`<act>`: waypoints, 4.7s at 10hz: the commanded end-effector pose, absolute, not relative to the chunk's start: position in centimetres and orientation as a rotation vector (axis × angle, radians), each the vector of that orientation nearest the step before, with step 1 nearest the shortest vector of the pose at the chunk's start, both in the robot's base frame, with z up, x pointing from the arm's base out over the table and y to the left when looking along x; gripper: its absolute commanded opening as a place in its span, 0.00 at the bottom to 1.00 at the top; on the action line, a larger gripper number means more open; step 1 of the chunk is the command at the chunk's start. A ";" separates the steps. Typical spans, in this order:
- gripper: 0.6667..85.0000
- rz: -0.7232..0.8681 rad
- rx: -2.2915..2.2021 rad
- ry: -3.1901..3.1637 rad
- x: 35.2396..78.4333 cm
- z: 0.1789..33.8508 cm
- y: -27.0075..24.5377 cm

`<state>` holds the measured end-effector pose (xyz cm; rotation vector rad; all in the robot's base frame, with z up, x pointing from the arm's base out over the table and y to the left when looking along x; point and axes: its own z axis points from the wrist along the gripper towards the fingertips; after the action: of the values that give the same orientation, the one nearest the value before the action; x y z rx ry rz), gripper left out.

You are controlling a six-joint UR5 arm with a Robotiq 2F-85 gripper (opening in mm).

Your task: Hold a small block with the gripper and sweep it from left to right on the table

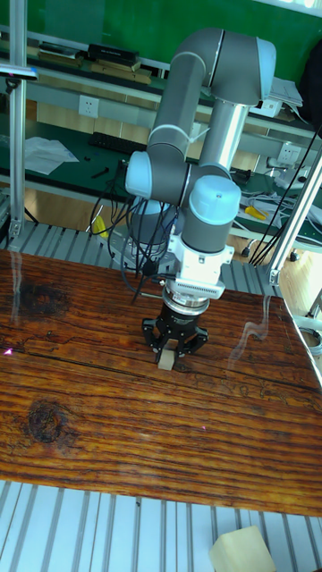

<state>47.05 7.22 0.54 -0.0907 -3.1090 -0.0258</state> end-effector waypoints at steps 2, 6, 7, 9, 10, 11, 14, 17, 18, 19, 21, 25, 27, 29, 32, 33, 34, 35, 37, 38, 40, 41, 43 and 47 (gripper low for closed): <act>0.00 -0.045 -0.113 -3.106 47.1 0.6 7.7; 0.00 -0.054 -0.120 -3.105 47.1 0.6 7.9; 0.00 -0.057 -0.122 -3.105 47.1 0.6 8.0; 0.00 -0.057 -0.129 -3.105 47.1 0.6 8.2; 0.00 -0.057 -0.132 -3.105 47.1 0.6 8.2; 0.00 -0.059 -0.134 -3.103 47.1 0.6 8.3; 0.00 -0.070 -0.148 -3.096 46.9 0.7 8.8; 0.00 -0.077 -0.150 -3.095 46.9 0.7 9.0; 0.00 -0.079 -0.150 -3.095 46.9 0.7 9.1; 0.00 -0.084 -0.150 -3.095 46.9 0.6 9.2; 0.00 -0.089 -0.154 -3.094 46.9 0.6 9.4; 0.00 -0.096 -0.161 -3.093 47.0 0.6 9.8; 0.00 -0.098 -0.159 -3.093 46.9 0.6 9.8; 0.00 -0.105 -0.159 -3.093 46.9 0.6 10.0; 0.00 -0.114 -0.163 -3.092 46.9 0.6 10.4; 0.00 -0.114 -0.166 -3.092 47.0 0.6 10.5; 0.00 -0.114 -0.166 -3.092 47.0 0.6 10.6; 0.00 -0.115 -0.166 -3.093 47.0 0.6 10.6; 0.00 -0.122 -0.168 -3.097 47.1 0.5 10.8; 0.00 -0.127 -0.168 -3.098 47.1 0.4 11.0; 0.00 -0.129 -0.178 -3.097 47.1 0.5 11.4; 0.00 -0.136 -0.178 -3.097 47.1 0.6 11.5; 0.00 -0.141 -0.171 -3.097 47.1 0.5 11.2; 0.00 -0.149 -0.171 -3.098 47.2 0.6 11.4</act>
<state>47.02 11.07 0.41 -0.1581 -3.0985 -0.1269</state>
